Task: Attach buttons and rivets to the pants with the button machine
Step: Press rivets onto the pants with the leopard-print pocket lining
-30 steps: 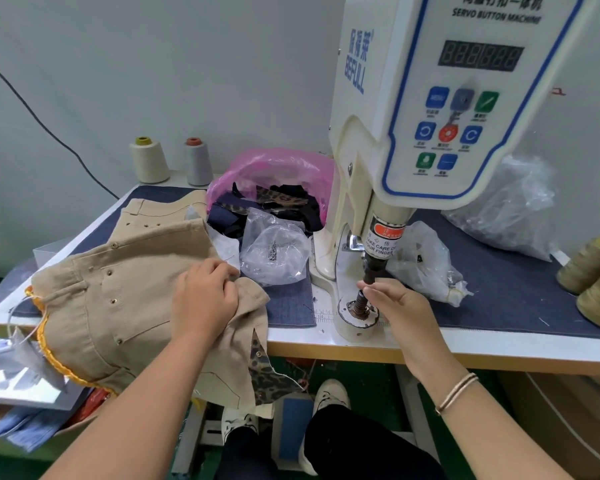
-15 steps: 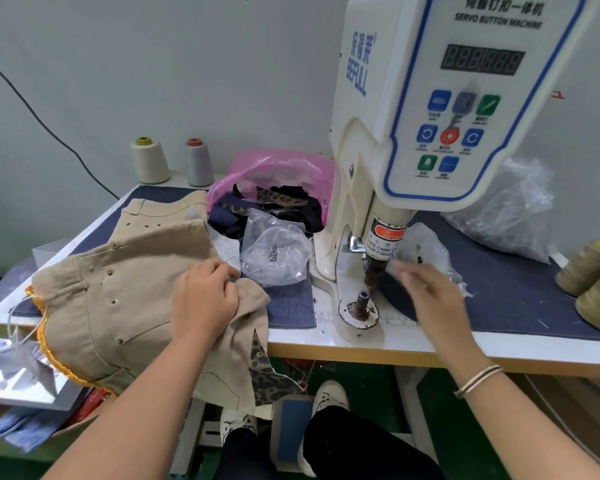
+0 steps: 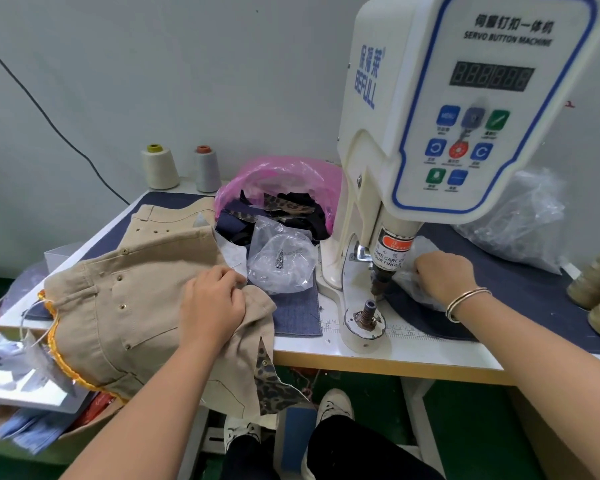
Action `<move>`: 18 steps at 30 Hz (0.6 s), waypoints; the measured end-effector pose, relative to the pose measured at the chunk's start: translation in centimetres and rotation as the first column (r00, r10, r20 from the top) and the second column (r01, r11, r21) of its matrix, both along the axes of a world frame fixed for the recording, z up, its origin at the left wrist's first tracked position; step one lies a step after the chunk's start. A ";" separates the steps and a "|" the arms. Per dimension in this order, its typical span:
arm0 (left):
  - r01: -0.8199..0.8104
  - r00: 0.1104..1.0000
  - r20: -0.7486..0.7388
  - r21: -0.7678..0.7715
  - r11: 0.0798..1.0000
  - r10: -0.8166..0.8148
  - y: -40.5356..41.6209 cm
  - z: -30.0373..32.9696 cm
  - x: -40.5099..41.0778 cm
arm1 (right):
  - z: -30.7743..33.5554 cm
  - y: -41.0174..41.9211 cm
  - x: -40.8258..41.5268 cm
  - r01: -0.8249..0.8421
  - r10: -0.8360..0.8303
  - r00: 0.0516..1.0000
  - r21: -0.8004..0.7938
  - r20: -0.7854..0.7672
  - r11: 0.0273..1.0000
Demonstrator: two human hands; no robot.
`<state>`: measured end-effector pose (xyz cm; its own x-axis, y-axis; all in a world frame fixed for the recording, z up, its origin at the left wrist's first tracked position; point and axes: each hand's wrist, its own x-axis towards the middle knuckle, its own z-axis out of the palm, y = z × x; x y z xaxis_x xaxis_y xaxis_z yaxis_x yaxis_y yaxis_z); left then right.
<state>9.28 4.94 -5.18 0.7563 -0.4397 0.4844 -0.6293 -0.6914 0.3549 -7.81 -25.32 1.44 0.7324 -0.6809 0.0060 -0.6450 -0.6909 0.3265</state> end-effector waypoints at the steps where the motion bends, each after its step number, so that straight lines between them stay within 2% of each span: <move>1: -0.001 1.000 -0.005 -0.001 1.000 0.001 0.0 0.0 0.0 | 0.3 0.3 0.3 -0.011 0.011 1.000 0.003 0.006 1.000; 6: -0.003 1.000 0.002 -0.012 1.000 0.003 0.0 0.0 0.0 | 1.3 1.8 1.2 -0.053 0.053 0.999 0.020 -0.003 0.998; 9: 0.002 1.000 0.004 -0.010 1.000 -0.002 0.0 -0.1 0.0 | 0.4 0.9 -0.1 -0.095 0.096 0.995 -0.069 0.006 0.993; 14: 0.004 1.000 0.025 -0.007 1.000 -0.004 0.1 -0.4 0.1 | 0.1 0.3 0.0 -0.028 0.028 0.999 0.016 -0.041 0.999; 18: 0.004 1.000 0.021 -0.010 1.000 -0.004 0.0 -0.2 0.1 | -0.5 0.0 0.4 -0.044 0.043 0.999 -0.034 -0.021 0.998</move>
